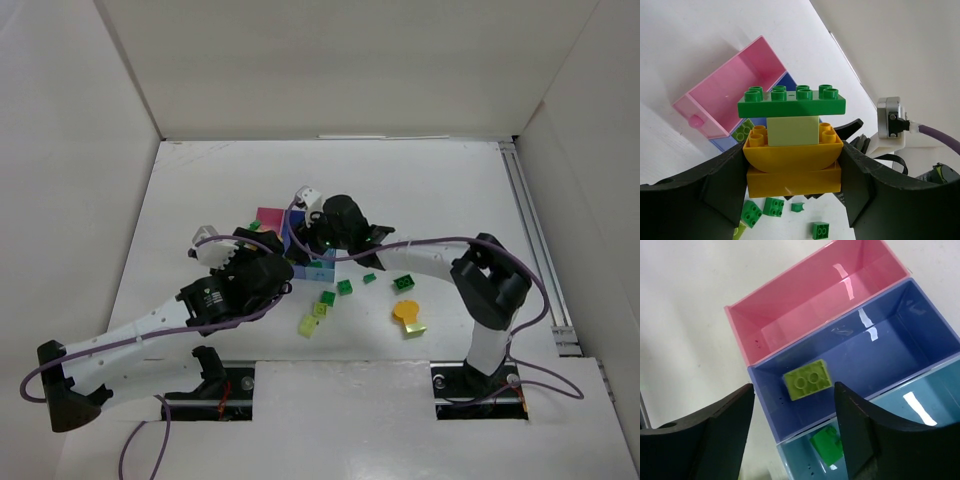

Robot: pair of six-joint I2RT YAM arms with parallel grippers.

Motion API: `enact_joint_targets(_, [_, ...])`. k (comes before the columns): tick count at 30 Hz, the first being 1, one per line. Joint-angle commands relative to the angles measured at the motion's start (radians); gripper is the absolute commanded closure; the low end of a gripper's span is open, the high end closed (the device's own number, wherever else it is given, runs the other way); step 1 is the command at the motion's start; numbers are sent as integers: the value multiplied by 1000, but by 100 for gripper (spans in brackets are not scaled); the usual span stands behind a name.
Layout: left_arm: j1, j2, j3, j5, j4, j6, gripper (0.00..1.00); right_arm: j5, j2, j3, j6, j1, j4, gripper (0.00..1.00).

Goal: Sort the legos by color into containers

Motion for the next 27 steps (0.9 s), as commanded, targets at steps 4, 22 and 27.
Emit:
enact_joint_targets(4, [5,-30,37,13,40,24,66,-123,-173,-60,-82,7,42,28])
enact_joint_targets(22, [5,-96,7,120,255,226,68,-229,-457,-270,230,56,409,28])
enact_joint_targets(27, [5,-65,7,120,274,226,68,-234,-422,-239,325,66,450,28])
